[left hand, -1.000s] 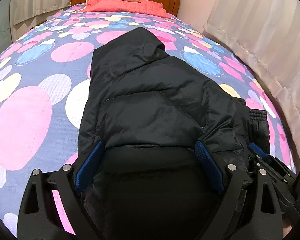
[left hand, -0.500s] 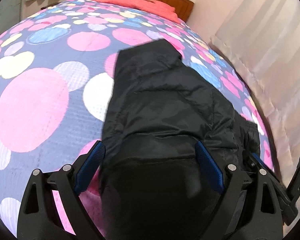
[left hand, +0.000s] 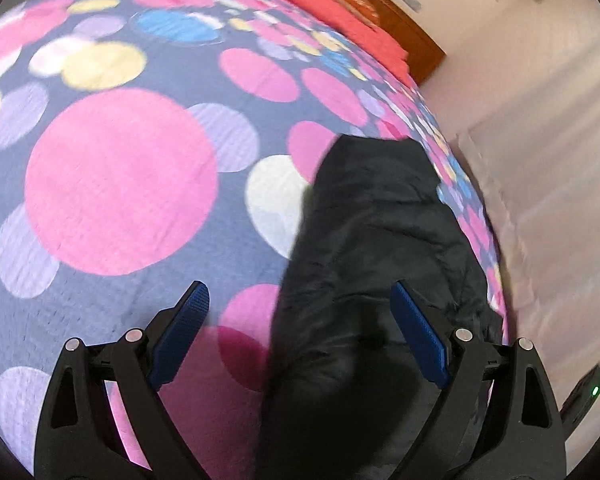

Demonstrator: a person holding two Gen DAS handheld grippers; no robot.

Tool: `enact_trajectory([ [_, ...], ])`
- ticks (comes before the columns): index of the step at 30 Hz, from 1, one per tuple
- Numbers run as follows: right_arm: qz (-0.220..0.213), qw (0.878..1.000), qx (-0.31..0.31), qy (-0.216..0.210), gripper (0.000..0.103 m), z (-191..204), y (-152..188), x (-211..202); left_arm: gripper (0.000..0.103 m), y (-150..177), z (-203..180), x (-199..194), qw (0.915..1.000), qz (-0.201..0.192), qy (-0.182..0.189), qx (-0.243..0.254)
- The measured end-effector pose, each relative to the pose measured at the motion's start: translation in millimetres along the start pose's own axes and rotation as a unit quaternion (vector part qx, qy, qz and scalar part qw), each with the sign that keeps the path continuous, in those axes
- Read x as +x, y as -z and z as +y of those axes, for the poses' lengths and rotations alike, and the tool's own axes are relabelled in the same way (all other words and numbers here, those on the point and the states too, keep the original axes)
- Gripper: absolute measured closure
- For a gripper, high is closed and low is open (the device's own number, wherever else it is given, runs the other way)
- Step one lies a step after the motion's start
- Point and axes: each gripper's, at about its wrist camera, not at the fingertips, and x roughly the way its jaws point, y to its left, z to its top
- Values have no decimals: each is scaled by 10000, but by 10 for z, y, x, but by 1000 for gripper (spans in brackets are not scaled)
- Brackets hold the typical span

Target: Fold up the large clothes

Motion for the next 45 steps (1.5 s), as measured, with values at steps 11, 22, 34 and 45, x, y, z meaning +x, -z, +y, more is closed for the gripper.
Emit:
enact_trajectory([
  [11,428,9909,1152,-546,36,-570,32,223,12,190,447,217,9871,630,767,-1254],
  [22,1017,9698,1867,-1197,26,-797,285,699,10,281,279,357,9842,759,1186,-1073],
  [34,1331,9601,1645,-1829,47,-624,295,915,8,339,-7,626,9782,1202,1560,-664],
  [45,1350,9419,2012,-2326,73,-584,380,928,29,362,-191,470,9845,1054,1382,-225],
])
